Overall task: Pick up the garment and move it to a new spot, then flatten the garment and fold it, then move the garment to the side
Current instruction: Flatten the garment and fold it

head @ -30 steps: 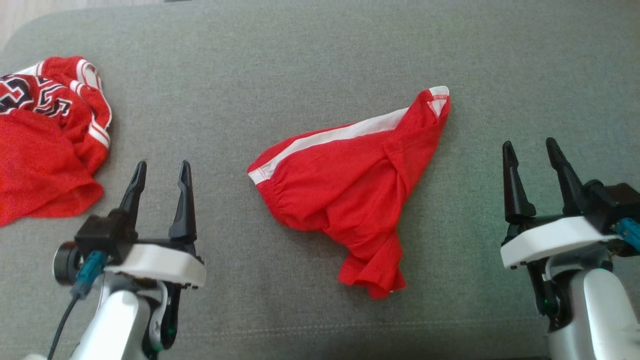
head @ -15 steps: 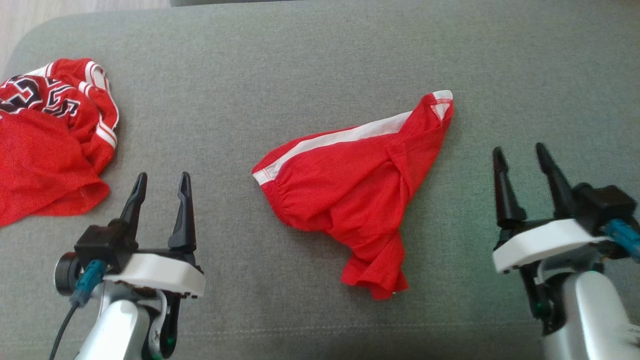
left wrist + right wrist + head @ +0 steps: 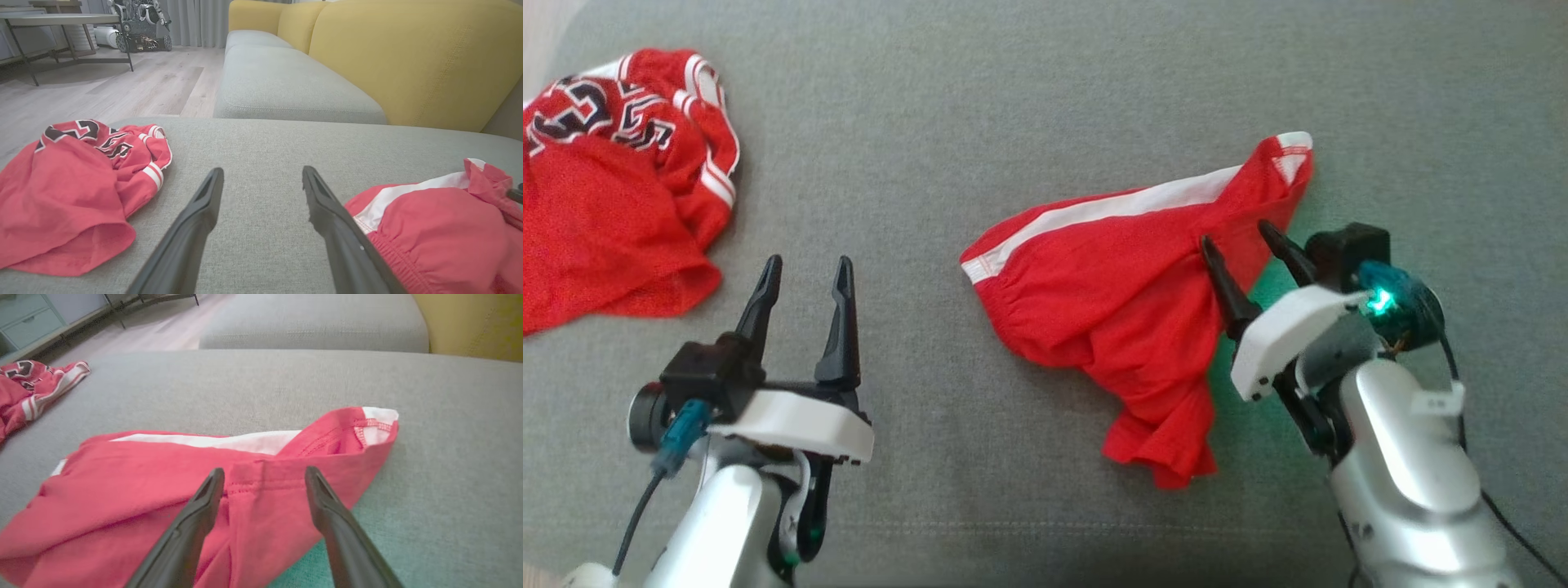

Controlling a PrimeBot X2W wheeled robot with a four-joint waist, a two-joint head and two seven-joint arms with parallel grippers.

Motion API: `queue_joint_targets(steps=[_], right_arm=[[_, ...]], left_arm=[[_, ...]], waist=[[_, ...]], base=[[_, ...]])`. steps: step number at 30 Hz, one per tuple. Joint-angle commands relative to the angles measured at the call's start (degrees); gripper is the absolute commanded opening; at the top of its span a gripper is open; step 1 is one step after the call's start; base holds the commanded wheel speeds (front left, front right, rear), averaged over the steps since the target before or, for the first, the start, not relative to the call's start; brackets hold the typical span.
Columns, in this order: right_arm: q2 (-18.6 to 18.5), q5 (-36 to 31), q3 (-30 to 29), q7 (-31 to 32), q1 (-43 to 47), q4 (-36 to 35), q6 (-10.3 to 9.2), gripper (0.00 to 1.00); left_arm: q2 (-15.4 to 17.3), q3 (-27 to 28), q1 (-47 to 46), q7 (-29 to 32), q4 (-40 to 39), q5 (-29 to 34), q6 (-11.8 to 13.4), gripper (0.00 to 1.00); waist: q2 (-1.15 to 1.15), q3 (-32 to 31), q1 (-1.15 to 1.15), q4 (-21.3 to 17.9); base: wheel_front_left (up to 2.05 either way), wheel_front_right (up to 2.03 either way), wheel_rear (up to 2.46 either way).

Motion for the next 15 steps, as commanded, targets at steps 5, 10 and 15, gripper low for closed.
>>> queue_joint_targets(steps=[5,10,15], right_arm=[[-0.1,-1.6,2.2,2.3,-6.9,5.4,0.43,1.0],[-0.1,-0.9,1.4,2.0,-7.8,7.9,0.43,0.0],[-0.1,1.2,-2.4,-1.1,-4.5,6.4,0.43,0.0]], left_arm=[[0.0,2.1,-3.4,-0.7,-0.9,0.3,-0.7,1.0],[-0.6,2.6,-3.8,-0.7,-0.8,0.7,-1.2,1.0],[-1.0,3.5,-3.8,-0.7,-1.0,1.3,-1.6,1.0]], waist=[[0.0,2.3,0.0,1.0],[0.0,2.9,0.0,0.9],[0.0,3.3,0.0,0.2]], base=[[0.0,0.0,0.0],[0.0,0.0,0.0],[0.0,0.0,0.0]])
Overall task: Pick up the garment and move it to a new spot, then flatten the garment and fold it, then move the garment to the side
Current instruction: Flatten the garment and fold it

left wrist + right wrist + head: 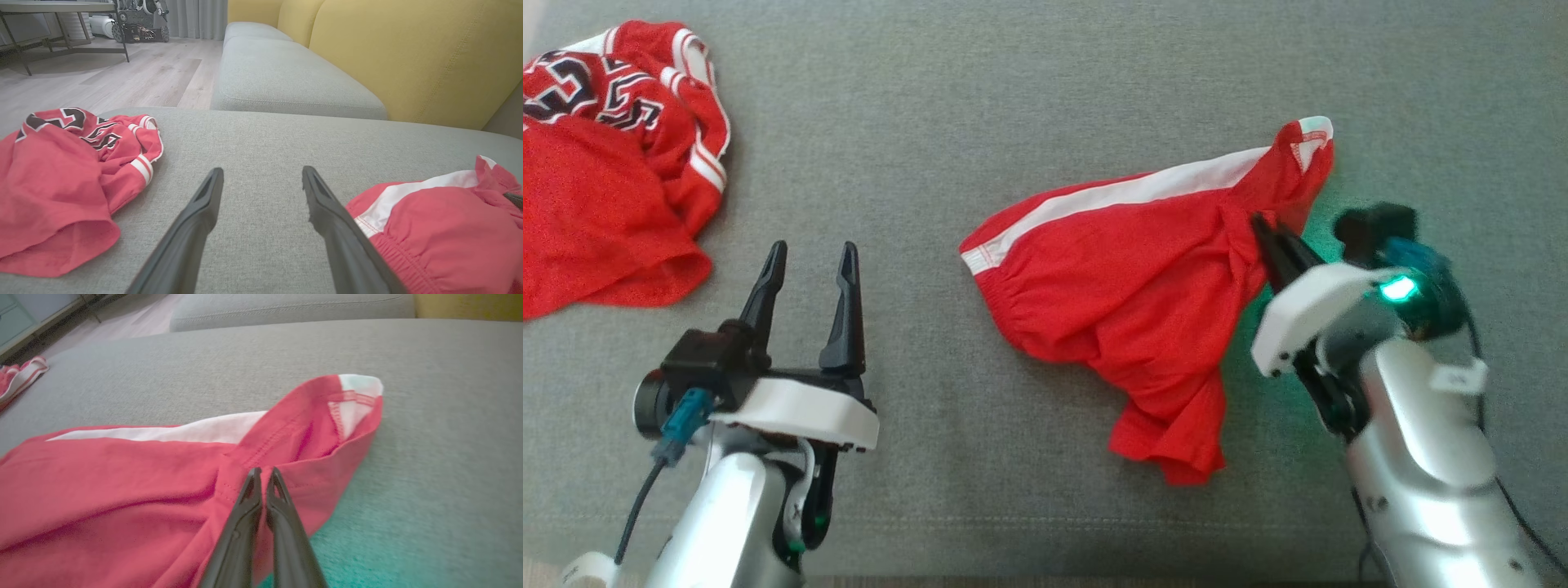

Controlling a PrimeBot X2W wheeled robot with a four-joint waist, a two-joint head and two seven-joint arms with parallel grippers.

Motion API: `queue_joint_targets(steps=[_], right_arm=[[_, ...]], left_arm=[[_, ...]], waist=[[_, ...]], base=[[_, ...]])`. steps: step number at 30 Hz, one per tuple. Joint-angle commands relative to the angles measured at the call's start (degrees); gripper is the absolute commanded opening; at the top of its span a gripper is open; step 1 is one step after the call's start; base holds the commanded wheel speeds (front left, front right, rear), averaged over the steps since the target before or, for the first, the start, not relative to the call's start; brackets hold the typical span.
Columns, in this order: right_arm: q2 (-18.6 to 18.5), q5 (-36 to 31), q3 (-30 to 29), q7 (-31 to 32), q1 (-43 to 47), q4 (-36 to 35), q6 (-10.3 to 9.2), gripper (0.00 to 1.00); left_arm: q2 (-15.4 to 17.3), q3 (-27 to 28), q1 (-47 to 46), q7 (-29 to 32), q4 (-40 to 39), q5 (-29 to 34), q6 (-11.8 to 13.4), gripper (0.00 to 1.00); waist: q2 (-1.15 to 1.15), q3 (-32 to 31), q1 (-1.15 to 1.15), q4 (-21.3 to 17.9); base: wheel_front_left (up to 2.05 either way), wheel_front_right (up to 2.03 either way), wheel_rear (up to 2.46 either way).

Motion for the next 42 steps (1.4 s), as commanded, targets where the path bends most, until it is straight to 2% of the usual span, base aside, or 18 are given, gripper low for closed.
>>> queue_joint_targets(steps=[1,9,14,15,16,17,23,31,36,42], right_arm=[[0.3,1.1,-0.6,-1.7,2.1,-2.9,0.43,0.0],[0.3,4.5,-9.0,-5.0,11.8,-6.4,0.43,0.0],[0.3,6.2,-11.2,-5.4,14.5,-6.3,0.43,0.0],[0.3,6.6,-11.4,-5.7,14.9,-6.2,0.43,0.13],[0.3,7.1,-11.6,-5.9,15.2,-6.0,0.43,0.44],[0.3,7.4,-11.6,-6.0,15.5,-5.7,0.43,1.0],[0.3,8.0,-11.3,-9.2,16.5,-6.9,0.43,1.0],[0.3,4.0,-11.7,-14.1,17.7,-18.5,0.43,1.0],[0.3,0.7,-11.3,-13.4,18.5,-26.0,0.43,1.0],[0.3,-1.4,-9.3,-10.8,20.5,-30.8,0.43,1.0]], left_arm=[[0.6,2.7,-2.1,-0.7,-1.8,0.8,-0.3,1.0],[0.4,3.3,-1.6,-0.7,-1.8,1.6,-1.2,1.0],[0.6,3.4,-1.7,-0.7,-1.9,2.0,-1.5,1.0],[0.7,3.4,-1.8,-0.7,-1.8,2.1,-1.6,1.0],[0.7,3.4,-1.9,-0.7,-1.8,2.1,-1.7,1.0],[0.7,3.4,-1.9,-0.7,-1.7,2.2,-1.7,1.0],[0.7,3.4,-2.0,-0.7,-1.3,2.3,-1.9,1.0],[0.7,4.2,-0.9,-0.7,-1.5,2.5,-0.6,1.0],[0.8,5.2,0.3,-0.7,-2.1,2.5,0.3,1.0],[1.4,5.5,2.0,-0.6,-2.1,2.3,0.8,1.0]], waist=[[0.0,0.0,0.0,-0.5],[0.0,0.1,0.0,-2.5],[0.0,0.6,0.0,-3.3],[0.0,0.7,0.0,-3.5],[0.0,0.8,0.0,-3.6],[0.0,0.9,0.0,-3.7],[0.0,0.8,0.0,-4.0],[0.0,-1.2,0.0,-3.8],[0.0,-3.0,0.0,-3.4],[0.0,-4.8,0.0,-2.9]], base=[[0.0,0.0,0.0],[0.0,0.0,0.0],[0.0,0.0,0.0],[0.0,0.0,0.0],[0.0,0.0,0.0],[0.0,0.0,0.0],[0.0,0.0,0.0],[0.0,0.0,0.0],[0.0,0.0,0.0],[0.0,0.0,0.0]])
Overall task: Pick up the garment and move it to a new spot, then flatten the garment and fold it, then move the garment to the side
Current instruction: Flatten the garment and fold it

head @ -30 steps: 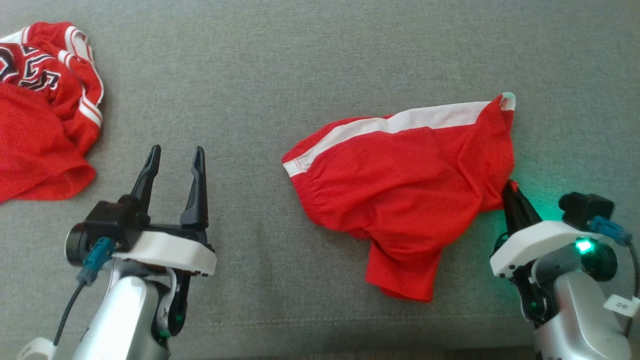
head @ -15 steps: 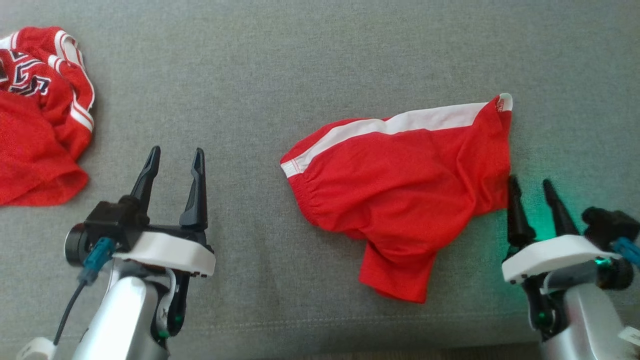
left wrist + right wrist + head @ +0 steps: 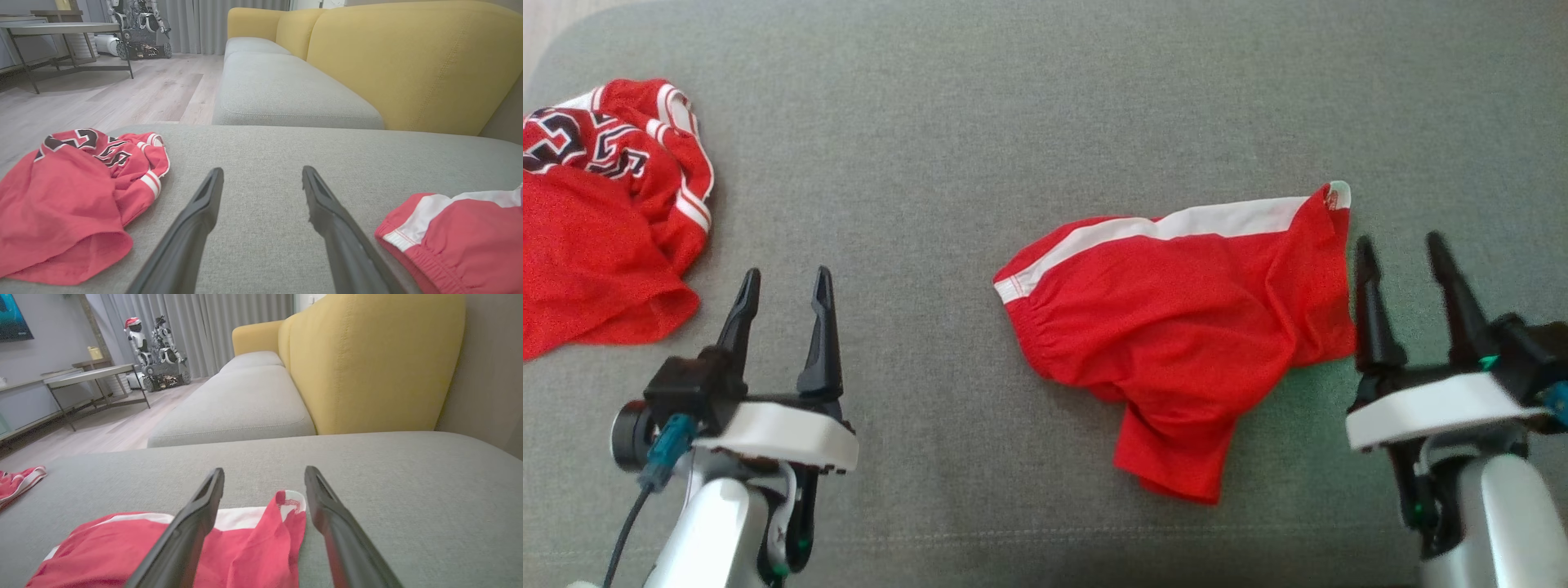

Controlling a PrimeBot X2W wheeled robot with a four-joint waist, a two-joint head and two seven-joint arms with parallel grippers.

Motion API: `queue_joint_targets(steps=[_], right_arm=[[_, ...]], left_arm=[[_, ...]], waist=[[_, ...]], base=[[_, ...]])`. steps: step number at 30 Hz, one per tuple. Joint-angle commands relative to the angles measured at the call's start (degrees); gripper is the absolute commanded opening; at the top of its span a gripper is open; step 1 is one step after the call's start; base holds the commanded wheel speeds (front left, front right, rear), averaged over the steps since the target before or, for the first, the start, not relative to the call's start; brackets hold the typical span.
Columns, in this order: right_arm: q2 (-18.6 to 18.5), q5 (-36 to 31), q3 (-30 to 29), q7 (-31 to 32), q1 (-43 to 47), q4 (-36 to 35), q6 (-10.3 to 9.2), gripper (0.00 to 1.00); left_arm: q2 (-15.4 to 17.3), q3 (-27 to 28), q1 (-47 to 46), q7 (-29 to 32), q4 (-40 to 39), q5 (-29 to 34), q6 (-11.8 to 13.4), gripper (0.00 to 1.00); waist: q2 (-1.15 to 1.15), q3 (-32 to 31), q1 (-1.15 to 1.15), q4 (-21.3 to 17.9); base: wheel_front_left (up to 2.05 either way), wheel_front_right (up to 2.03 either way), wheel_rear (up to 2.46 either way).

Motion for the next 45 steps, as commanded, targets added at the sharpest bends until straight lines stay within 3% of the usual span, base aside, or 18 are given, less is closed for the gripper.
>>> queue_joint_targets(steps=[1,21,36,37,38,45], right_arm=[[-0.2,-0.9,2.5,0.9,0.4,-3.0,0.37,1.0],[-0.2,-1.1,3.2,4.8,1.9,-4.4,0.37,1.0],[-0.2,-3.8,0.1,7.7,-15.2,19.8,0.37,1.0],[-0.2,-3.4,0.0,7.9,-15.9,21.1,0.37,0.45],[-0.2,-3.1,-0.1,8.2,-16.4,22.3,0.37,0.01],[-0.2,-1.0,-1.6,6.9,-16.4,26.0,0.37,0.0]], left_arm=[[1.6,2.3,-0.8,-0.5,-1.8,0.3,0.5,1.0],[1.6,1.1,-0.2,-0.2,-1.5,-0.3,0.9,1.0],[0.8,-0.5,-4.2,-0.3,-1.2,0.0,-0.1,1.0],[0.8,-0.5,-4.3,-0.3,-1.1,-0.1,-0.2,1.0],[0.7,-0.5,-4.4,-0.4,-1.0,-0.1,-0.3,1.0],[0.3,-0.2,-4.7,-0.6,-0.4,-0.1,-0.4,1.0]], waist=[[0.0,-0.5,0.0,0.2],[0.0,-1.4,0.0,0.4],[0.0,3.1,0.0,2.2],[0.0,3.3,0.0,2.2],[0.0,3.4,0.0,2.1],[0.0,3.8,0.0,1.0]], base=[[0.0,0.0,0.0],[0.0,0.0,0.0],[0.0,0.0,0.0],[0.0,0.0,0.0],[0.0,0.0,0.0],[0.0,0.0,0.0]])
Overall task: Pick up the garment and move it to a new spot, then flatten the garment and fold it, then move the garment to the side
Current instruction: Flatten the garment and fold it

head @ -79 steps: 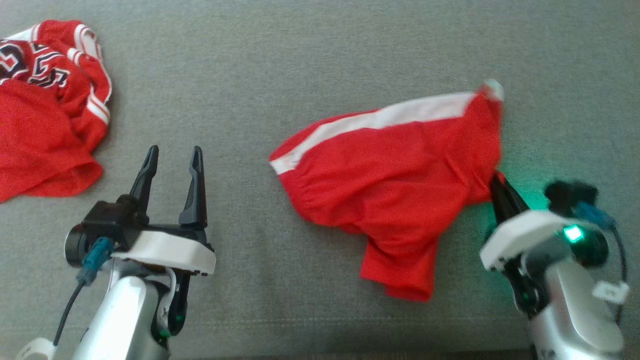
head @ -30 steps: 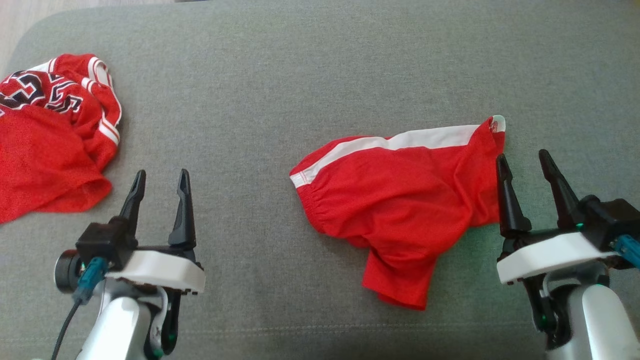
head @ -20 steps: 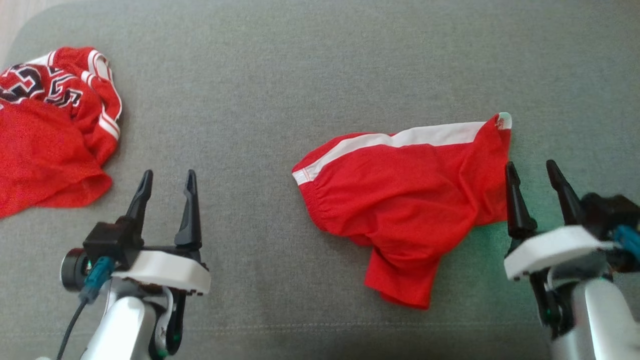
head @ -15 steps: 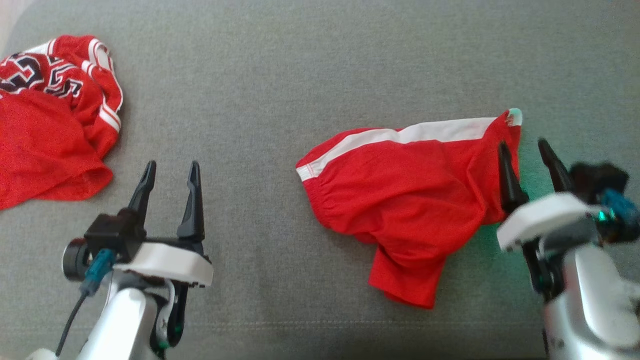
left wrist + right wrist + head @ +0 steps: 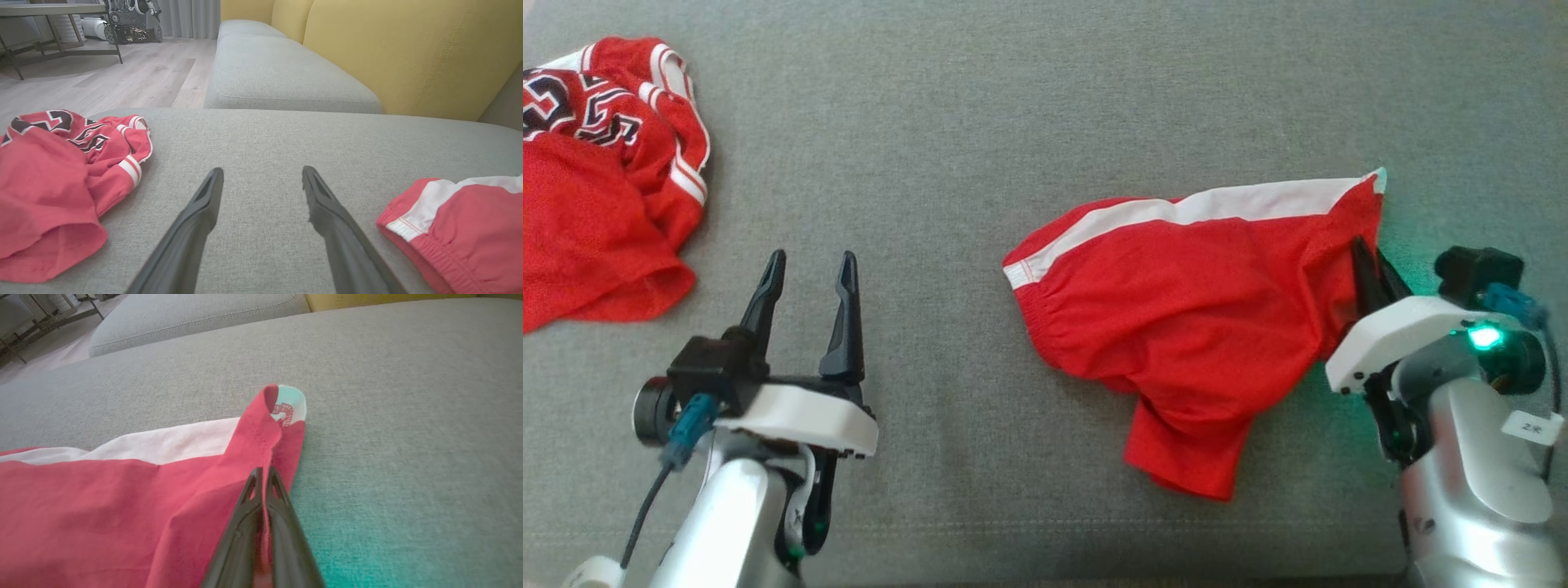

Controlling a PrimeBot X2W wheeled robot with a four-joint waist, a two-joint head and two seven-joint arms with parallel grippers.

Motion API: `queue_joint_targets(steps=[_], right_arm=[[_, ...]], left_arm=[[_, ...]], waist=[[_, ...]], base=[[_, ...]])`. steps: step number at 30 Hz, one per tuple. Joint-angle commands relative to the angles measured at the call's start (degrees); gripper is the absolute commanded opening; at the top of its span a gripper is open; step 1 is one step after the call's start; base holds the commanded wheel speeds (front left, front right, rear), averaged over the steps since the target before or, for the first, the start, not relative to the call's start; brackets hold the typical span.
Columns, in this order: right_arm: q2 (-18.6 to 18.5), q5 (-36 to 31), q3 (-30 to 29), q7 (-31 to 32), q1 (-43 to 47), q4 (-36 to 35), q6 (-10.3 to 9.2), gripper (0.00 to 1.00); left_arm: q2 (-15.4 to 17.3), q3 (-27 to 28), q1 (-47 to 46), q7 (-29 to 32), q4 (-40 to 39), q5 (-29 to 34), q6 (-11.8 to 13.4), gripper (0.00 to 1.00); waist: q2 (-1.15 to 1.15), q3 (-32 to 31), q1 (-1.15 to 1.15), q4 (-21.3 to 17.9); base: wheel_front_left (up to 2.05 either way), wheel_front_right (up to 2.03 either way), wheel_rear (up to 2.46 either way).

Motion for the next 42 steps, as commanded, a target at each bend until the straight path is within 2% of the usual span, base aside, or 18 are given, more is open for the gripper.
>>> queue_joint_targets(steps=[1,14,15,16,17,21,26,33,42], right_arm=[[-0.1,0.9,0.4,-0.9,-0.6,-1.8,0.37,0.0],[-0.1,3.4,-3.0,3.0,5.5,-3.9,0.37,0.0],[-0.1,3.4,-3.0,3.0,5.7,-4.3,0.37,0.35],[-0.1,3.6,-3.0,3.1,6.0,-4.7,0.37,0.97],[-0.1,3.8,-3.0,3.0,6.3,-5.2,0.37,1.0],[-0.1,4.1,-3.4,1.9,8.2,-8.3,0.37,1.0],[-0.1,2.9,-3.9,-1.5,10.5,-16.8,0.37,1.0],[-0.1,1.5,1.3,-2.8,12.7,-27.2,0.37,1.0],[-0.1,1.2,4.7,-1.3,17.2,-31.1,0.37,1.0]], left_arm=[[0.8,2.1,-2.4,-0.7,-1.5,0.0,-0.1,1.0],[1.2,2.7,-2.6,-0.7,-2.0,0.2,-0.4,1.0],[1.2,2.7,-2.6,-0.7,-2.0,0.3,-0.4,1.0],[1.2,2.7,-2.5,-0.7,-1.9,0.3,-0.4,1.0],[1.2,2.7,-2.5,-0.7,-1.9,0.3,-0.4,1.0],[1.2,2.7,-2.2,-0.7,-1.5,0.2,-0.4,1.0],[1.2,3.1,-1.0,-0.8,-1.4,-0.2,0.0,1.0],[1.5,3.4,0.4,-0.5,-1.4,-1.0,0.3,1.0],[1.7,2.1,2.6,1.6,-1.8,-1.6,0.3,1.0]], waist=[[0.0,0.1,0.0,-0.2],[0.0,0.9,0.0,-1.4],[0.0,0.9,0.0,-1.5],[0.0,0.8,0.0,-1.5],[0.0,0.7,0.0,-1.6],[0.0,-0.4,0.0,-1.4],[0.0,-2.4,0.0,-1.2],[0.0,-5.0,0.0,-0.5],[0.0,-8.7,0.0,0.4]], base=[[0.0,0.0,0.0],[0.0,0.0,0.0],[0.0,0.0,0.0],[0.0,0.0,0.0],[0.0,0.0,0.0],[0.0,0.0,0.0],[0.0,0.0,0.0],[0.0,0.0,0.0],[0.0,0.0,0.0]])
